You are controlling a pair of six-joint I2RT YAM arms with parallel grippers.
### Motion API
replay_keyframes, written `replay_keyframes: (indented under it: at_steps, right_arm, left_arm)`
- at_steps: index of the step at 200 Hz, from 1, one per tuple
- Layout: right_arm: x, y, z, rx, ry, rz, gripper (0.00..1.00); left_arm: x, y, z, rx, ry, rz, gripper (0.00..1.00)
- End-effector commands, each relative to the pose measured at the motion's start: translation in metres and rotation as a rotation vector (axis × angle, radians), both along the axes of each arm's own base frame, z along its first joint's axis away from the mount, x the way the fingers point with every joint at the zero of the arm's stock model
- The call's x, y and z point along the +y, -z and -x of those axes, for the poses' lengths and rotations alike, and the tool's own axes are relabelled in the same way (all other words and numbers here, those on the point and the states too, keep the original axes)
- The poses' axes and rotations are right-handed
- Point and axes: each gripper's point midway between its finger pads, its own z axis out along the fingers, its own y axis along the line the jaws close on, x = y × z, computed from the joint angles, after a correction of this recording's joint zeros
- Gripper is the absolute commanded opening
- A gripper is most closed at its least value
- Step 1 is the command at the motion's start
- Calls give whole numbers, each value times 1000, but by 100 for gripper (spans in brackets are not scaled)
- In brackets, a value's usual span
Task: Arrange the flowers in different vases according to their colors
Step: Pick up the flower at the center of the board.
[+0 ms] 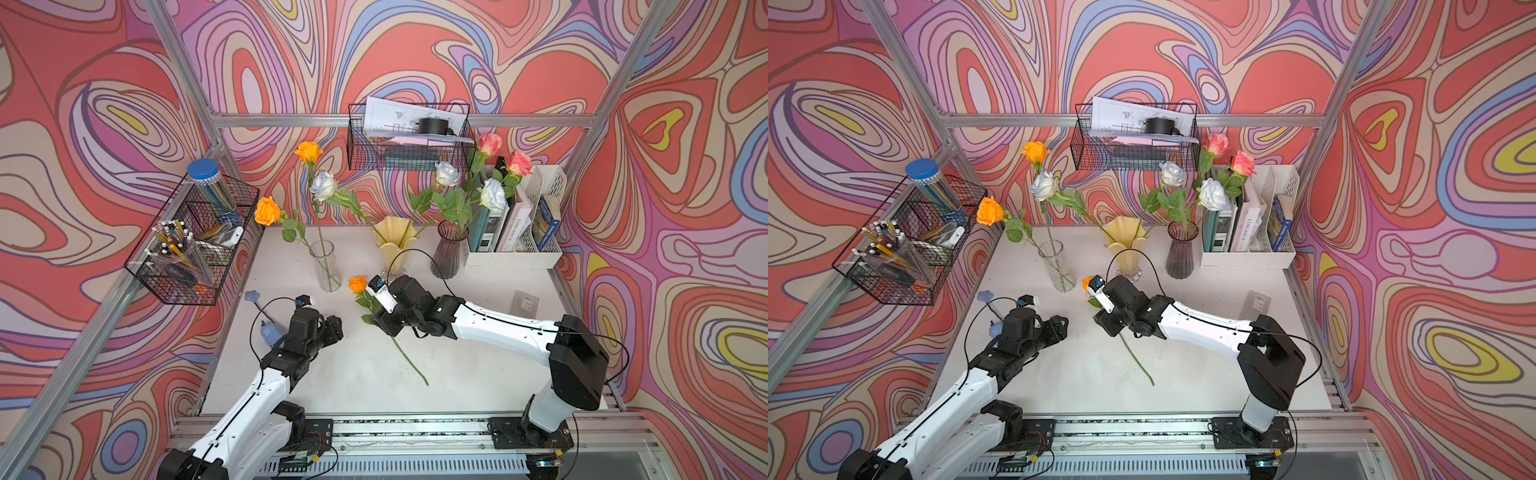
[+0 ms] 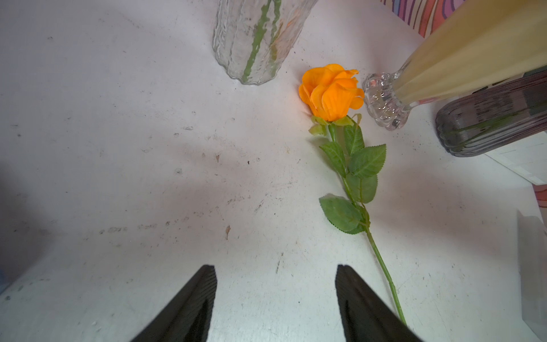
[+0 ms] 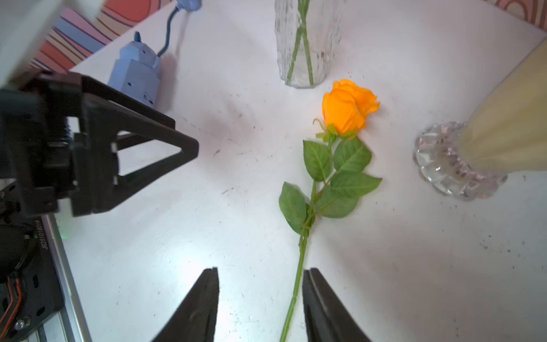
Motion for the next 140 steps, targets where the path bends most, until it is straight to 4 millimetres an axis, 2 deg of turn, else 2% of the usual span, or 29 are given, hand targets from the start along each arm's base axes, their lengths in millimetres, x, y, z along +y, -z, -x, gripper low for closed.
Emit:
replay_keyframes:
  at_steps: [1,38,74,104,140]
  right_arm:
    - [-18,43,7,117,38,181,48]
    - [-11,69,5,204,34,272,46]
    - [-15,103,4,259,52,362,45]
    - [-14,118,3,279,54,384,44]
    - [-21,131,-4,287,75,417,42]
  left_arm:
    - [2,2,6,16,6,-25,69]
    - [2,4,9,21,10,-31,69]
    - [3,3,11,20,9,-37,69]
    - [5,5,12,25,8,-45,69]
    - [6,6,13,23,5,-49,69]
